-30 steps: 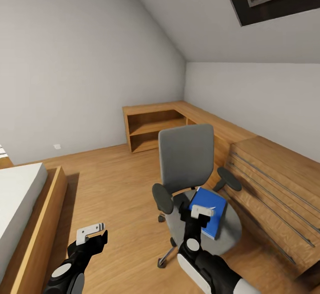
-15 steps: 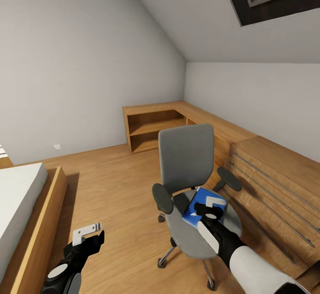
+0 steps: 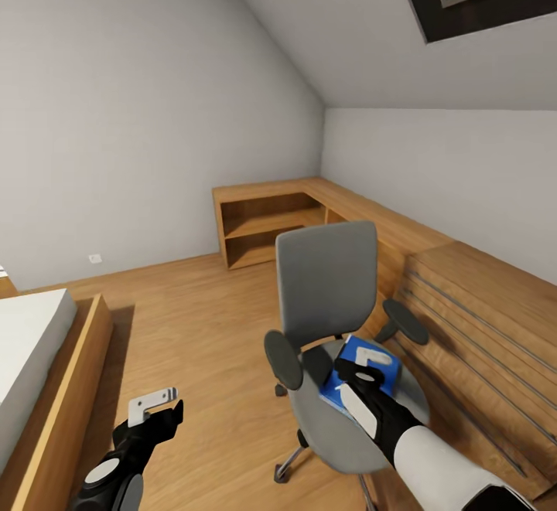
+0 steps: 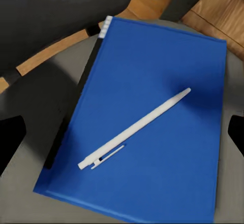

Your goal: In the bedroom, organize the workspace by keeping the computer under the desk, ensuring the monitor is on the desk, placing the keyboard on the desk next to the monitor, placing the mouse on the desk next to the keyboard, moving the folder from the swivel chair onto the desk next to the mouse, stacking the notebook on top of the folder with the pen on top of the notebook, and positioning the swivel chair next to the desk.

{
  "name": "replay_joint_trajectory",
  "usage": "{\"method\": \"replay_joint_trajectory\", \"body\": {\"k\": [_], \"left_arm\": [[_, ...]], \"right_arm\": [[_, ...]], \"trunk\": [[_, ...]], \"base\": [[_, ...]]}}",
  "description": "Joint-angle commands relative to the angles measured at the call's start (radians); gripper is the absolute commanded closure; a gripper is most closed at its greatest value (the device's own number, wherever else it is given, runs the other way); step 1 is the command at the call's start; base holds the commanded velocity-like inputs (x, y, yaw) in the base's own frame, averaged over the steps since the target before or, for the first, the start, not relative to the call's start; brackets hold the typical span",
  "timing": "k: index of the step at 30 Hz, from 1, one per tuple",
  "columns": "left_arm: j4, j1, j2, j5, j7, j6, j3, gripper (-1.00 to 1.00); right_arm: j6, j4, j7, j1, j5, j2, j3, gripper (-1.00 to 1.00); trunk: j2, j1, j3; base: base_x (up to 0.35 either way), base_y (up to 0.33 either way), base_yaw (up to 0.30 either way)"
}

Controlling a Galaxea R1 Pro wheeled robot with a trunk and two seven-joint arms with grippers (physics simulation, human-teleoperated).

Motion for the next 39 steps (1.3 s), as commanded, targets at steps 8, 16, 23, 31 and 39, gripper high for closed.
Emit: {"method": "replay_joint_trajectory", "body": {"k": [8,16,23,31,39], "left_arm": [[-0.001,0.0,0.001,0.011,0.007,0.004,-0.007,-1.0],[-0.001,0.0,0.001,0.011,0.008,0.003,-0.007,-1.0],[-0.001,0.0,0.001,0.011,0.008,0.005,-0.005,-1.0],[-0.001,0.0,-0.002,0.012,0.009,0.005,-0.004,-1.0],[-0.001,0.0,-0.002,0.012,0.011,0.004,-0.004,-1.0]], "right_arm": [[0.095,0.001,-0.002,-0.001,-0.017,-0.008,0.003,-1.0],[0.103,0.002,-0.004,-0.001,-0.044,-0.01,0.002,-1.0],[0.105,0.003,-0.006,-0.001,-0.067,-0.017,0.001,-1.0],[0.125,0.007,-0.004,-0.001,-0.076,-0.029,0.0,-1.0],[0.127,0.01,-0.003,-0.001,-0.112,-0.037,0.001,-1.0]], "trunk": [[-0.001,0.0,-0.001],[-0.001,0.0,-0.001],[-0.001,0.0,-0.001],[-0.015,0.008,-0.007],[-0.071,0.039,-0.032]], "base": [[0.174,0.0,0.0],[0.137,0.0,0.0],[0.127,0.0,0.0],[0.022,0.0,0.0],[0.002,0.0,0.0]]}}
